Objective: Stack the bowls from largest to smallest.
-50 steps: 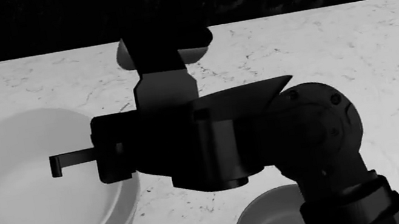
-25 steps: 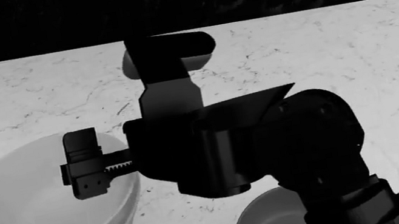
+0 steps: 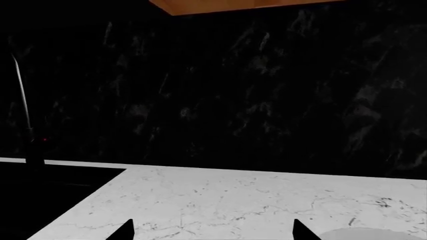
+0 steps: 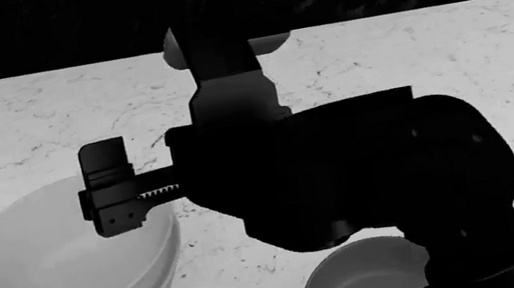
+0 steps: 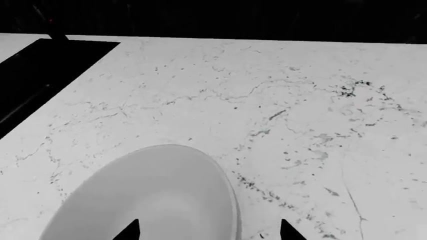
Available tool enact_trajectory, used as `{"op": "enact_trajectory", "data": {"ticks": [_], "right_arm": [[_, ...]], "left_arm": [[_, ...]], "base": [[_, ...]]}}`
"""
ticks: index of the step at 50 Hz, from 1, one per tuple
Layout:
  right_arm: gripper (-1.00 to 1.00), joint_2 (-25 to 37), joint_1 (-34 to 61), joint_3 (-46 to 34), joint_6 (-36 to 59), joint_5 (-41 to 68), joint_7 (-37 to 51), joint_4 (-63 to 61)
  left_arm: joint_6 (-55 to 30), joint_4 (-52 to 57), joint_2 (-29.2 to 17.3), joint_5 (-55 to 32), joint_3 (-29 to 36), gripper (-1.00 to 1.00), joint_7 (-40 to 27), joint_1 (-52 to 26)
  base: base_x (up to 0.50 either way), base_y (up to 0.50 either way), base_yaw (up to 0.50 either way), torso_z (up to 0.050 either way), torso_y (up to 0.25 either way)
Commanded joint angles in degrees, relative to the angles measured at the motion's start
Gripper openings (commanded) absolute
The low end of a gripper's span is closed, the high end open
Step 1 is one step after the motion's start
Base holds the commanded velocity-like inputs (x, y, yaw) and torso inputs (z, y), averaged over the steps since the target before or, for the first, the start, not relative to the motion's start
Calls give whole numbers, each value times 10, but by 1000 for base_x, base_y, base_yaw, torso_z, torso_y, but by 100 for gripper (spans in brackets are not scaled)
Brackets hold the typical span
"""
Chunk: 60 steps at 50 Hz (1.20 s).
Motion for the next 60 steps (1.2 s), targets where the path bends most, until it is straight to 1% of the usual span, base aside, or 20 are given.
{"op": "enact_trajectory", "data": {"ticks": [1,4,10,14,20,21,28,31,34,36,37,44,45,46,47,54,57,60], "right_arm": [[100,68,-6,45,16,80,87,-110],[100,99,-15,59,23,117,114,-145],[100,170,-82,81,31,182,157,-233],[100,217,-131,116,31,180,148,-268],[100,272,-189,153,35,178,140,-302],[100,281,-201,162,38,164,130,-308],[100,310,-262,203,35,110,90,-324],[100,330,-288,218,35,107,86,-333],[100,334,-305,229,29,97,80,-334],[100,340,-318,229,33,63,66,-339],[100,345,-328,227,34,32,44,-342],[100,351,-374,229,27,-3,5,-346],[100,352,-382,229,25,-12,-4,-348],[100,353,-393,228,22,-23,-14,-348],[100,353,-402,228,19,-31,-21,-348],[100,344,-427,205,9,-75,-51,-345],[100,337,-426,186,6,-97,-65,-337],[100,330,-421,167,2,-119,-80,-327]], "left_arm": [[3,0,-1,3,9,100,-2,-1],[4,0,-2,3,10,100,-2,0],[5,0,-3,2,12,100,-3,1],[6,2,-3,-1,11,100,-6,1],[6,3,-6,-5,10,100,-11,1],[7,3,-5,-2,12,100,-9,2],[12,4,-5,14,23,100,-3,4],[13,3,-4,17,26,100,-3,5],[17,0,-1,27,34,100,2,5],[17,3,-1,27,37,100,2,6],[17,4,-4,23,33,100,2,7],[21,1,-3,24,33,100,4,9],[33,-7,8,-8,21,100,12,7],[33,-5,6,-19,19,100,8,6],[30,-4,4,-9,23,100,6,6],[32,-5,3,0,28,100,8,9],[37,-5,4,-30,17,100,6,5],[39,-7,5,-19,19,100,10,8]], "base": [[0,0,0,0,0],[0,0,-1,0,0],[0,0,0,0,0],[0,0,0,0,0],[0,0,0,0,0],[0,0,0,0,0],[0,0,0,0,0],[0,0,0,0,0],[0,0,0,0,0],[0,0,0,0,0],[0,0,0,0,0],[0,0,0,0,0],[0,0,0,0,0],[0,0,0,0,0],[0,0,0,0,0],[0,0,0,0,0],[0,0,0,0,0],[0,0,0,0,0]]}}
